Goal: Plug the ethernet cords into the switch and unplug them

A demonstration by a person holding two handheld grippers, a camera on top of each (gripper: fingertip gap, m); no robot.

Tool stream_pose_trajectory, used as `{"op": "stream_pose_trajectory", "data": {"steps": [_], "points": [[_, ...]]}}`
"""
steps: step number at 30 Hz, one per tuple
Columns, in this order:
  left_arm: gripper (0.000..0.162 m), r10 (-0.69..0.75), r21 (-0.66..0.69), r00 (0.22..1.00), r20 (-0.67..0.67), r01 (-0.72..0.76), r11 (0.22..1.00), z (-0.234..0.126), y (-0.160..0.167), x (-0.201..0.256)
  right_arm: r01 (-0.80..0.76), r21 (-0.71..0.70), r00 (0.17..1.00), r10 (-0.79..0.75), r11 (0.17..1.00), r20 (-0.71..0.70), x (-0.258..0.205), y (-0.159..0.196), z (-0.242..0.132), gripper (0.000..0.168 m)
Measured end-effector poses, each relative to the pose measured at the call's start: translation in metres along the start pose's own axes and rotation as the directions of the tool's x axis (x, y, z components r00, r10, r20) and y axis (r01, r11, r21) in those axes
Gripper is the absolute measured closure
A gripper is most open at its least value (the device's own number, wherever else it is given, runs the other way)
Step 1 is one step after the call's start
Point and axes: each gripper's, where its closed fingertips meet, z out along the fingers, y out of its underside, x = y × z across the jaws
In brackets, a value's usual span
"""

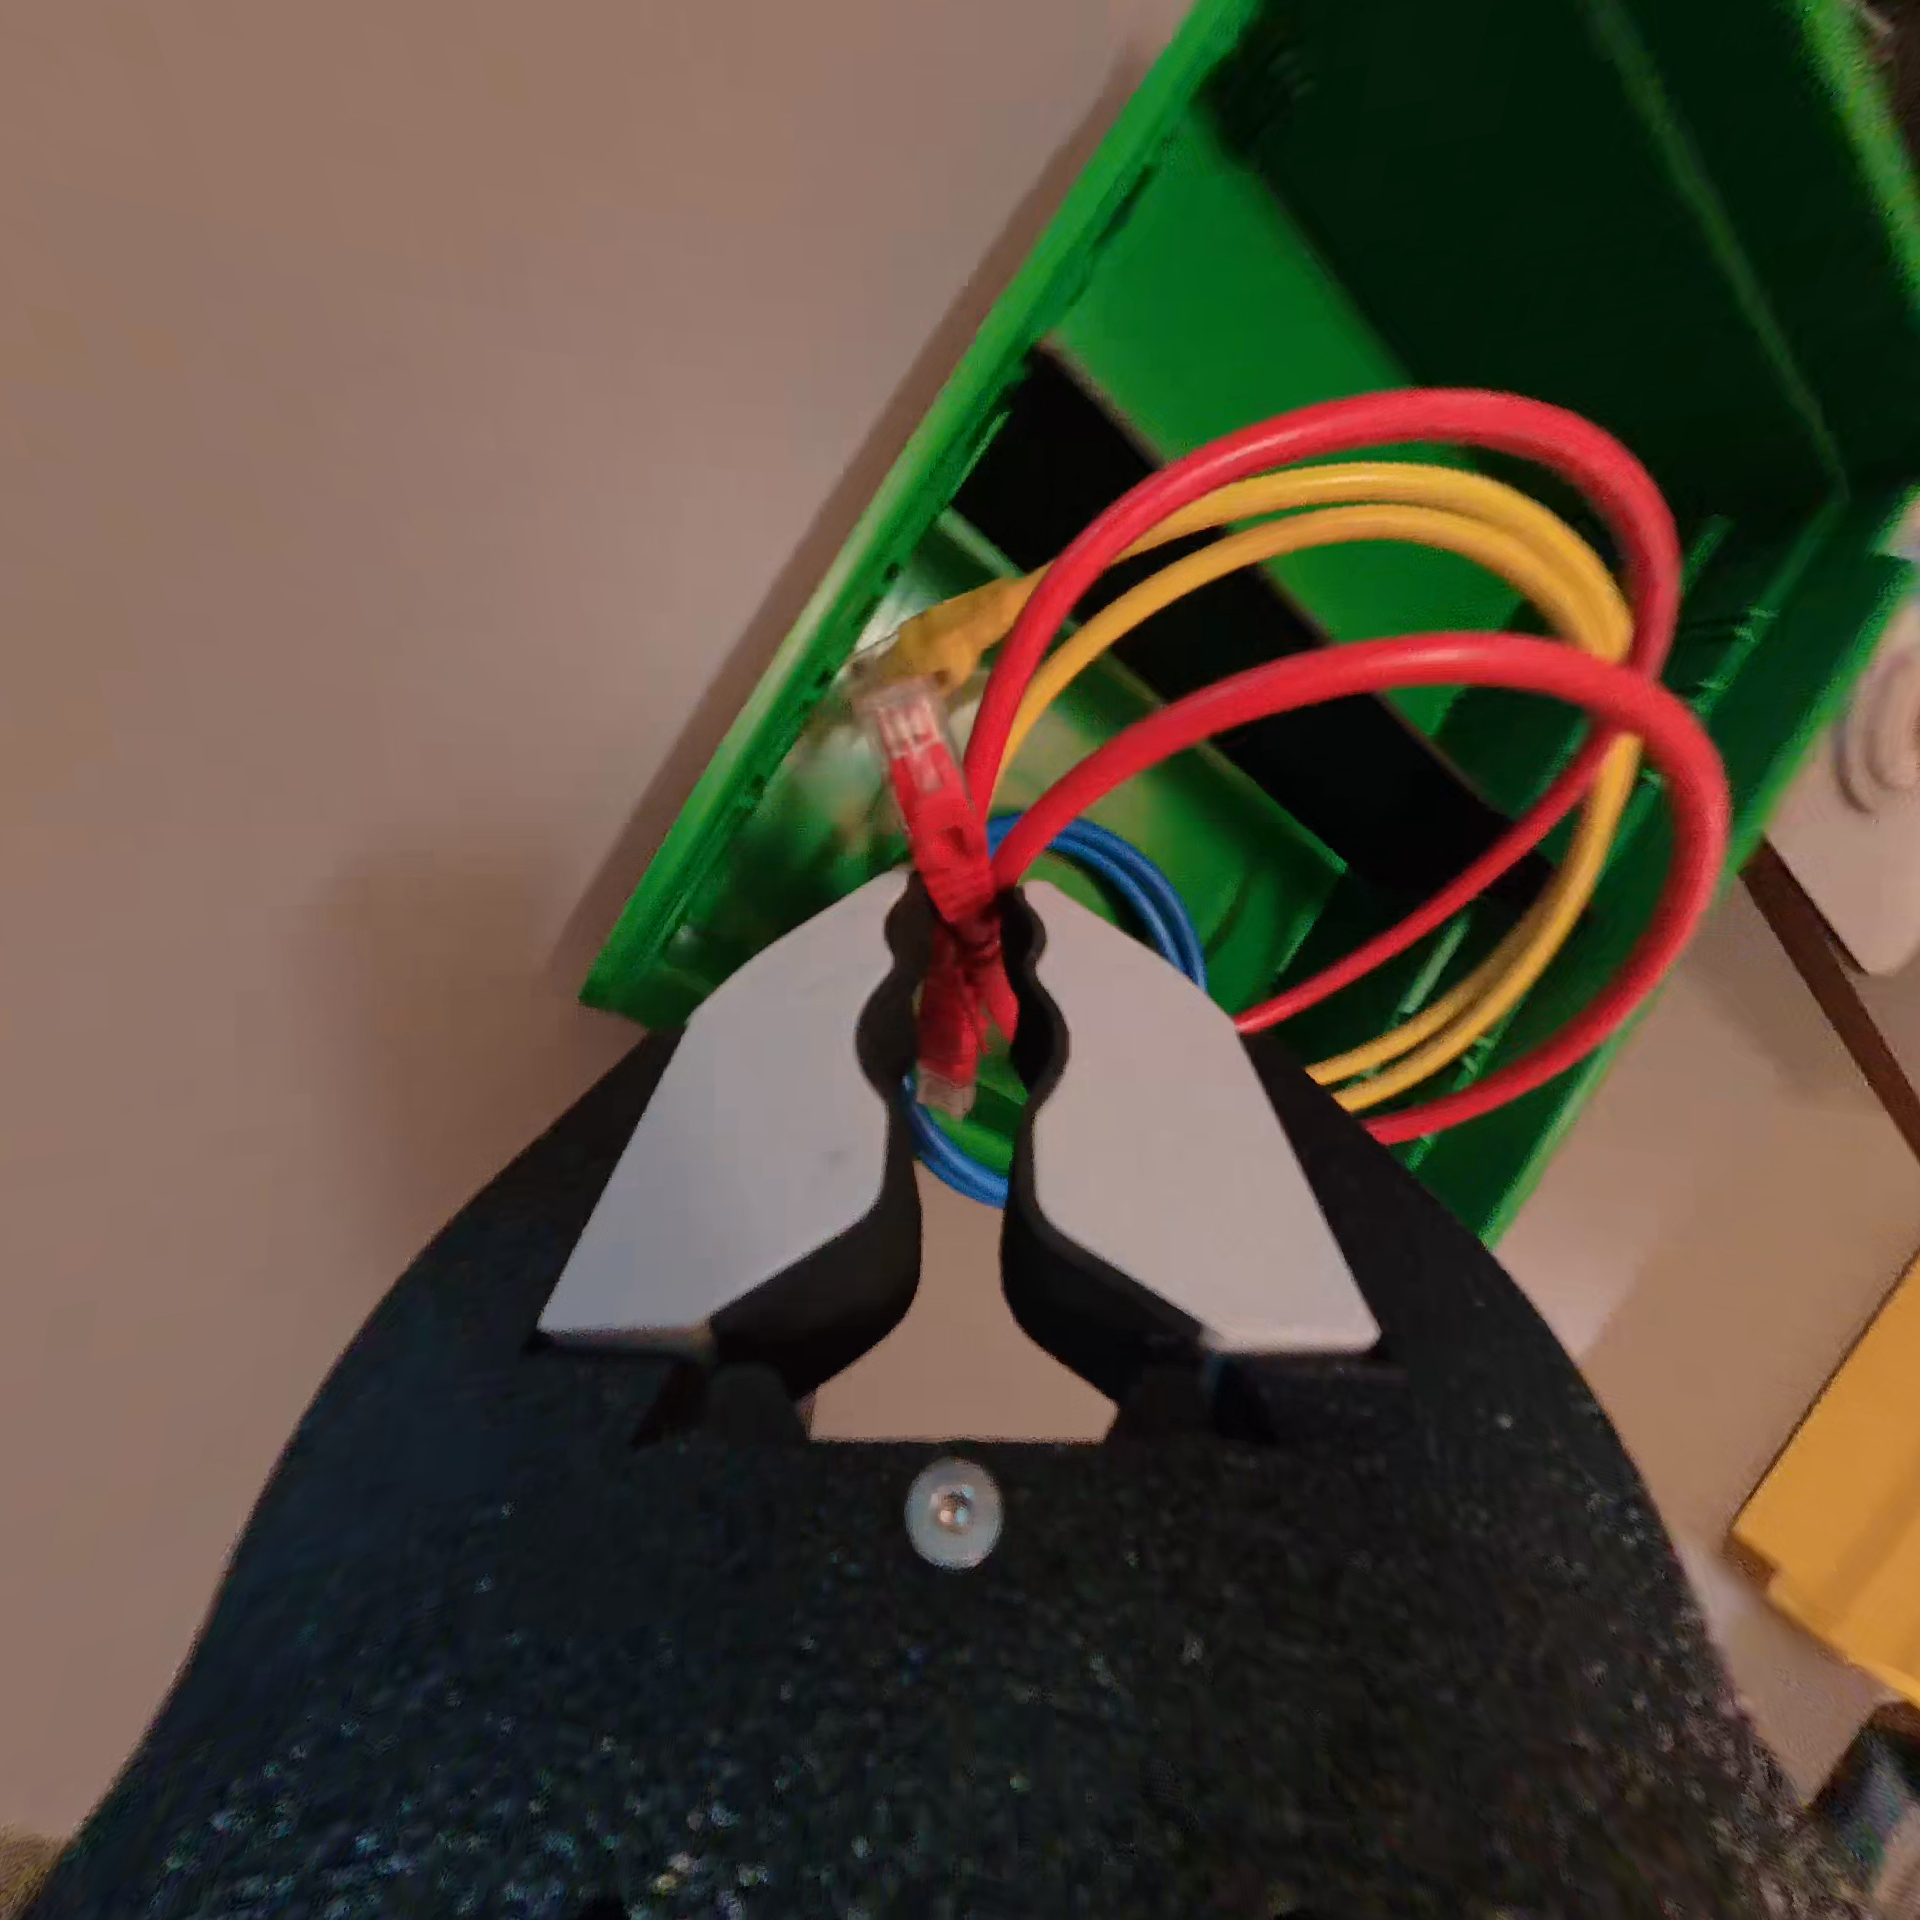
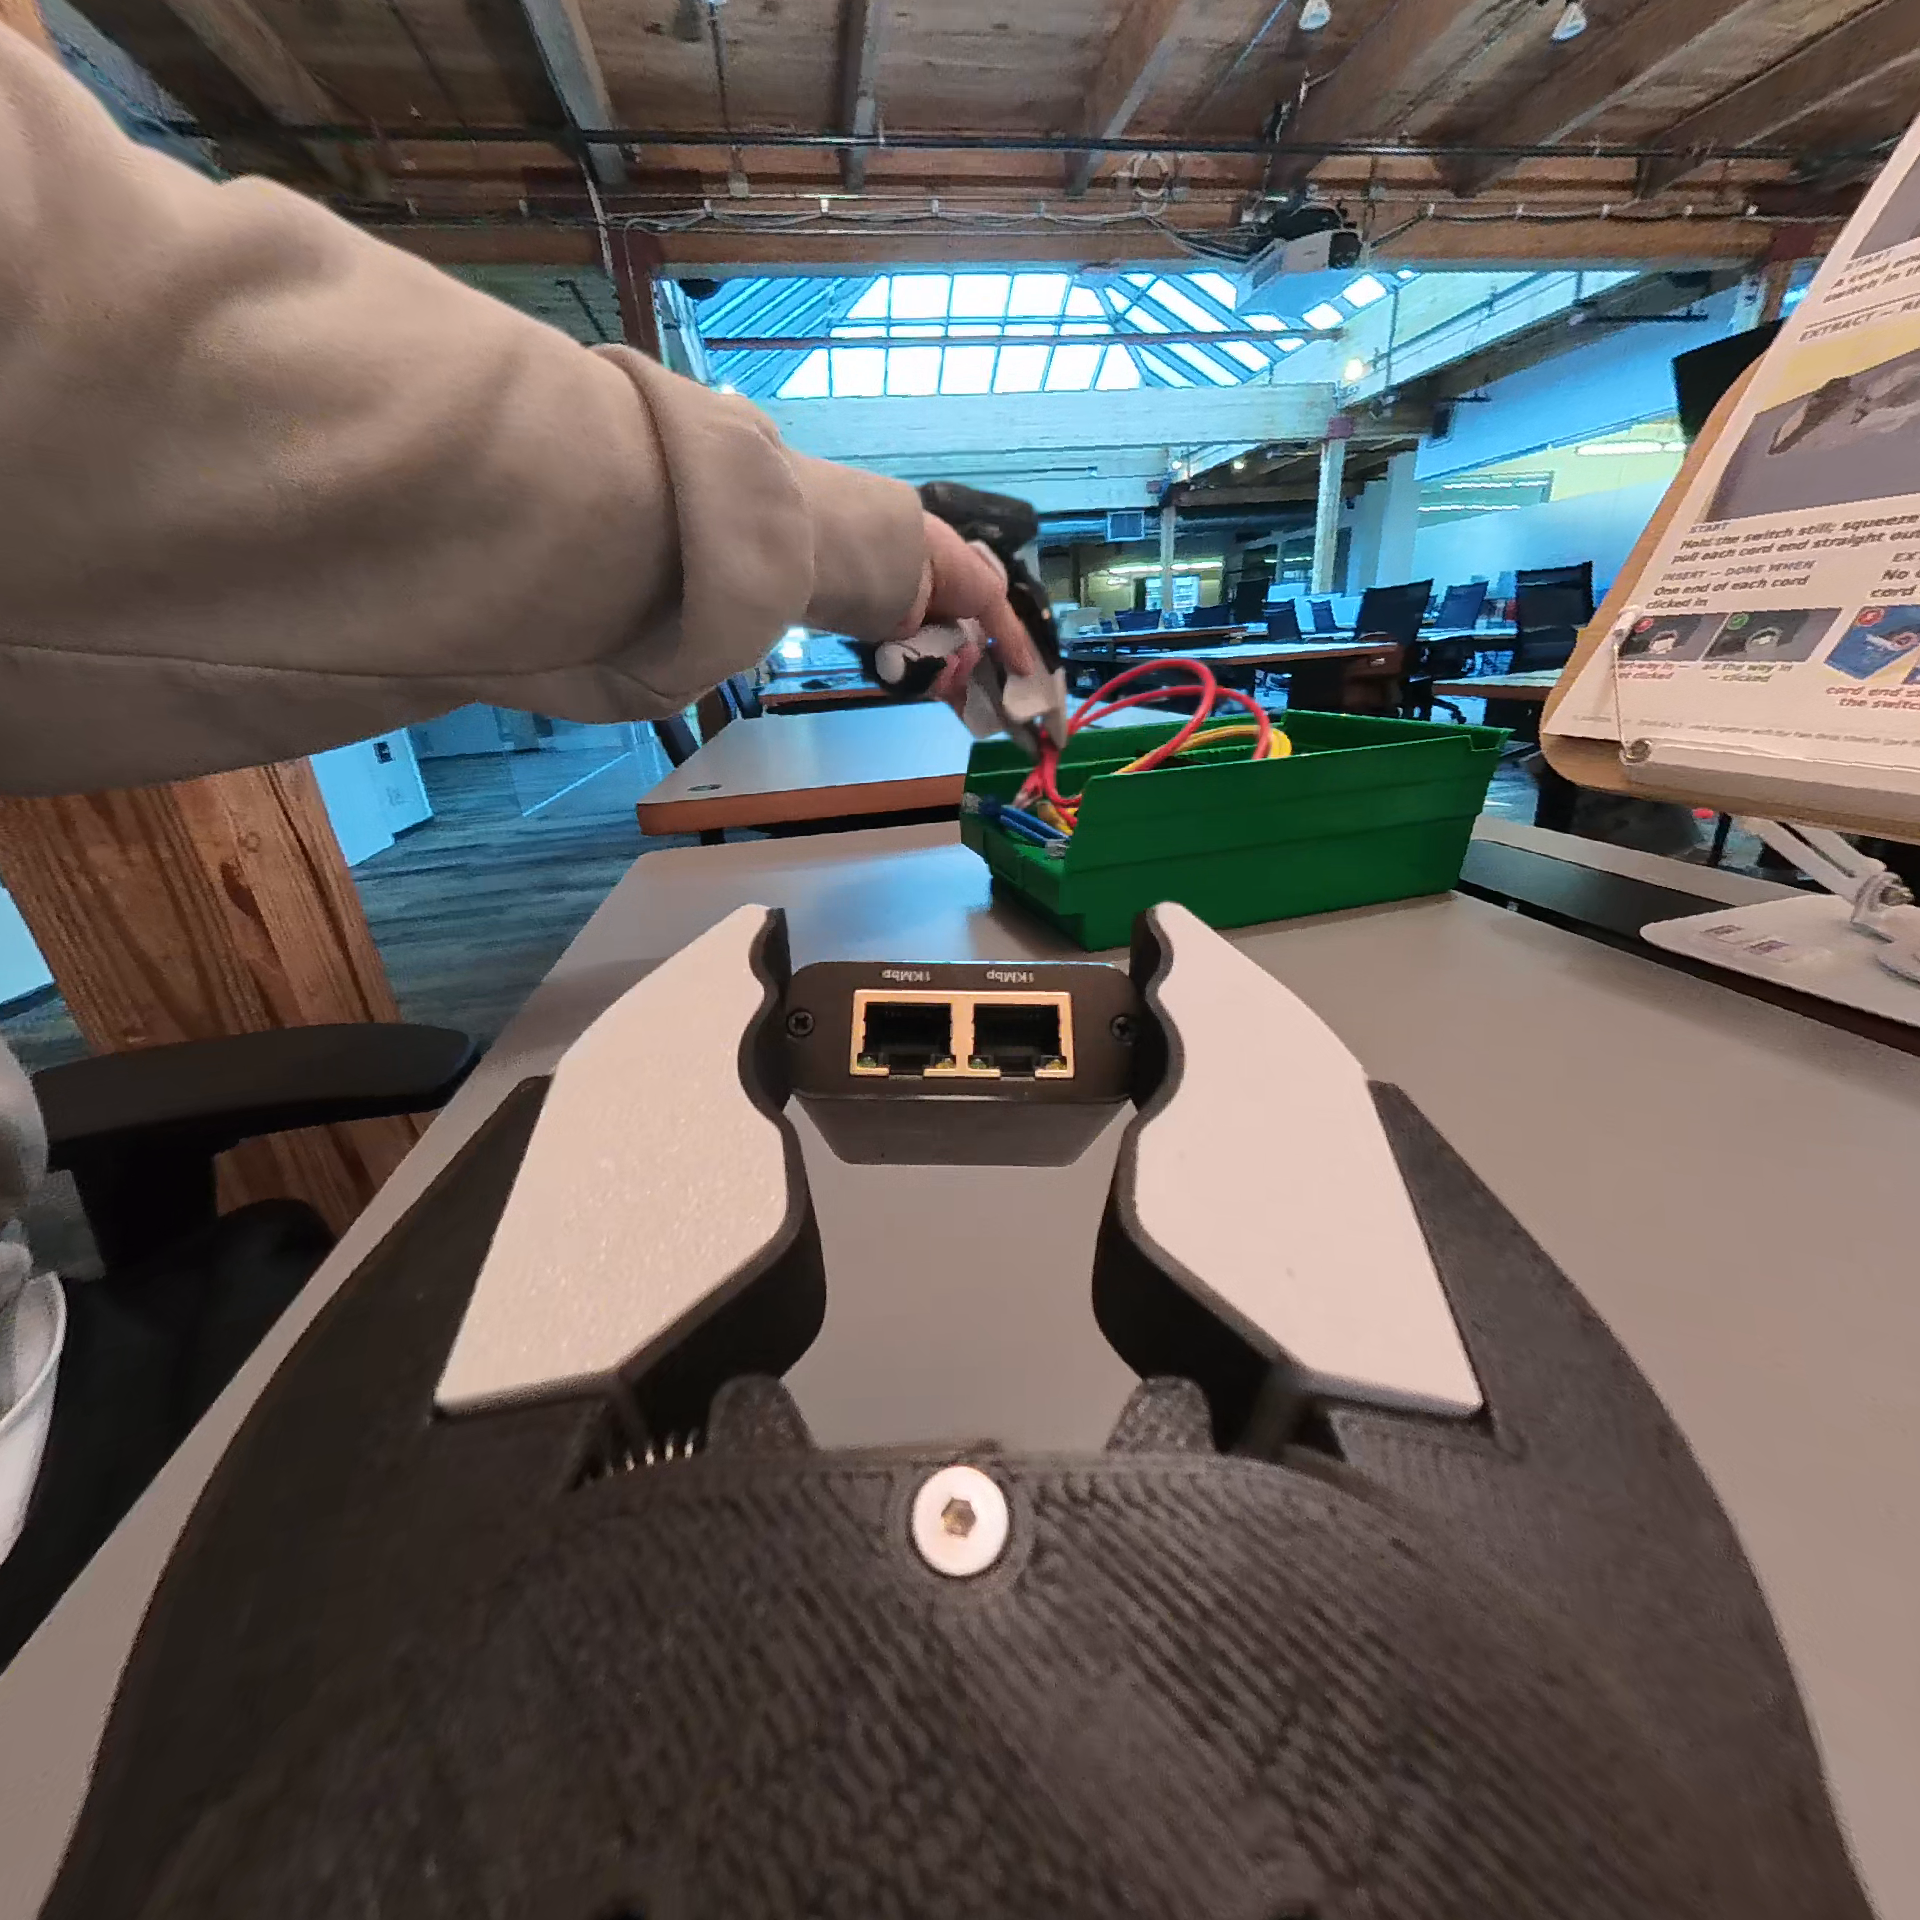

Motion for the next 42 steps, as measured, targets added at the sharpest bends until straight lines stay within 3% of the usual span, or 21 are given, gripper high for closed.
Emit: {"op": "stream_pose_trajectory", "data": {"steps": [4,6,8,10,14,16,19,21,24,26,27,29,31,33,35,37,39,41,42], "points": [[0.152,0.241,0.094,0.969,-0.057,-0.235,0.967,-0.031,-0.02,0.019,-0.007,0.017,1.0,0.007,1.0,0.021,-0.002,-0.002,-0.002,0.105],[0.153,0.457,0.176,0.89,-0.013,-0.448,0.877,-0.063,-0.031,0.035,-0.023,0.035,0.999,0.022,0.999,0.027,-0.002,-0.005,-0.004,0.105],[0.153,0.656,0.237,0.754,0.024,-0.642,0.729,-0.104,-0.026,0.06,-0.04,0.05,0.999,0.038,0.998,0.034,-0.001,-0.006,-0.006,0.105],[0.153,0.816,0.281,0.578,-0.022,-0.78,0.56,-0.142,0.003,0.094,-0.056,0.058,0.998,0.054,0.997,0.04,0.0,-0.008,-0.007,0.105],[0.153,0.922,0.273,0.189,-0.339,-0.918,0.288,-0.173,0.124,0.14,-0.069,0.095,0.997,0.065,0.993,0.045,0.003,-0.017,-0.011,0.105],[0.153,0.884,0.223,0.056,-0.464,-0.958,0.178,-0.154,0.182,0.142,-0.067,0.13,0.997,0.061,0.989,0.045,0.003,-0.028,-0.015,0.105],[0.152,0.816,0.111,-0.071,-0.573,-0.994,-0.008,-0.097,0.255,0.127,-0.034,0.164,0.999,0.028,0.986,0.042,0.0,-0.047,-0.021,0.105],[0.152,0.832,0.059,-0.151,-0.534,-0.988,-0.142,-0.053,0.28,0.12,-0.003,0.162,0.999,-0.005,0.987,0.047,-0.004,-0.057,-0.022,0.105],[0.152,0.832,0.062,-0.231,-0.505,-0.971,-0.232,-0.008,0.305,0.129,0.041,0.166,0.997,-0.051,0.985,0.056,-0.01,-0.068,-0.025,0.105],[0.151,0.85,0.099,-0.265,-0.456,-0.964,-0.247,0.012,0.313,0.144,0.041,0.196,0.996,-0.054,0.98,0.064,-0.013,-0.076,-0.027,0.105],[0.143,0.878,0.099,-0.269,-0.397,-0.963,-0.25,0.021,0.309,0.149,0.038,0.212,0.996,-0.054,0.977,0.071,-0.014,-0.08,-0.029,0.105],[0.111,0.943,0.074,-0.232,-0.241,-0.973,-0.22,0.025,0.288,0.156,0.03,0.246,0.995,-0.051,0.969,0.081,-0.017,-0.088,-0.031,0.105],[0.111,0.975,0.149,-0.116,-0.188,-0.985,-0.089,0.006,0.279,0.171,0.024,0.267,0.993,-0.054,0.963,0.107,-0.023,-0.094,-0.032,0.105],[0.107,0.915,0.356,-0.04,-0.401,-0.927,0.115,-0.037,0.309,0.199,0.03,0.275,0.99,-0.067,0.961,0.126,-0.028,-0.097,-0.031,0.105],[0.103,0.655,0.482,-0.137,-0.743,-0.788,0.382,-0.104,0.358,0.221,0.022,0.287,0.984,-0.072,0.958,0.165,-0.036,-0.1,-0.029,0.105],[0.099,0.25,0.322,-0.211,-0.945,-0.735,0.597,-0.157,0.389,0.224,0.025,0.293,0.975,-0.088,0.956,0.204,-0.046,-0.103,-0.024,0.105],[0.099,-0.041,0.118,-0.185,-0.982,-0.767,0.631,-0.17,0.406,0.22,0.044,0.284,0.968,-0.111,0.958,0.225,-0.055,-0.101,-0.018,0.105],[0.087,-0.121,0.042,-0.146,-0.982,-0.792,0.61,-0.164,0.425,0.217,0.061,0.262,0.959,-0.13,0.963,0.252,-0.065,-0.098,-0.01,0.105],[0.09,-0.184,0.024,-0.164,-0.969,-0.805,0.592,-0.169,0.433,0.215,0.083,0.239,0.957,-0.144,0.967,0.253,-0.068,-0.094,-0.006,0.105]]}}
